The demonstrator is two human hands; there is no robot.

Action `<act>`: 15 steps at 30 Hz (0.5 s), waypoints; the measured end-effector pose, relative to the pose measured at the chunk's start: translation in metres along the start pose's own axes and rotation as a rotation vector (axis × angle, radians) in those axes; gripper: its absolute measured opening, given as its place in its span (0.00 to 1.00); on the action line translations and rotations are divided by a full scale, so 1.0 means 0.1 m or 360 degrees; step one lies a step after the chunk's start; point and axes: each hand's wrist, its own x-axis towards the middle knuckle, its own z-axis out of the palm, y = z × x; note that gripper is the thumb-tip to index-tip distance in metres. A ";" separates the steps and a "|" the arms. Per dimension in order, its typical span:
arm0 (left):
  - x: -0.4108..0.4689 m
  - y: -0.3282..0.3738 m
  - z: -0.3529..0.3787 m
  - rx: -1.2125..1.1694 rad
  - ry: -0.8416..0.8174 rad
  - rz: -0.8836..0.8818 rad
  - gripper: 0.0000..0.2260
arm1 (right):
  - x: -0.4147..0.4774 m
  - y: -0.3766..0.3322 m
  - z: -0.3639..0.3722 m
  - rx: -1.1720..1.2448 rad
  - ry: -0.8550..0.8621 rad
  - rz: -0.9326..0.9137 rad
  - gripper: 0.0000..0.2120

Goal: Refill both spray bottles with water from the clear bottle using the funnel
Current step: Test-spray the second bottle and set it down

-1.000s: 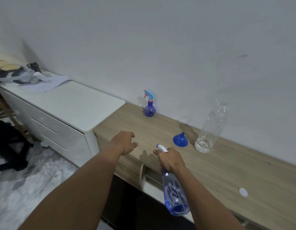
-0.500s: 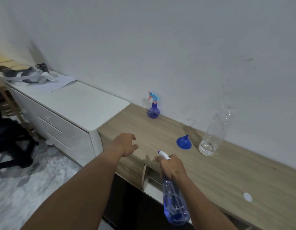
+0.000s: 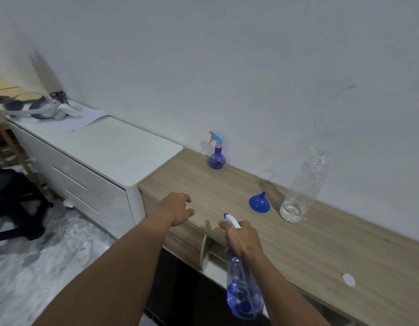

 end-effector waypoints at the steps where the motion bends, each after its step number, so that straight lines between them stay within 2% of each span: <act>1: 0.00 0.00 0.00 0.0003 0.0003 0.0001 0.23 | 0.01 0.00 -0.01 0.0047 -0.0015 -0.0002 0.29; 4: -0.01 0.00 0.00 -0.0022 -0.0001 -0.0002 0.23 | 0.00 -0.01 -0.01 -0.0013 0.0001 -0.0080 0.26; 6: -0.01 -0.01 0.00 -0.0036 -0.0007 -0.0008 0.23 | -0.04 0.00 0.00 -0.0044 0.0108 -0.0255 0.22; 10: -0.02 -0.03 0.03 -0.0053 -0.0030 -0.0025 0.23 | -0.10 0.11 0.07 0.0148 0.0292 -0.0624 0.20; 15: -0.04 -0.06 0.08 -0.0036 -0.0051 -0.0035 0.24 | -0.13 0.20 0.13 0.0305 0.0391 -0.0791 0.18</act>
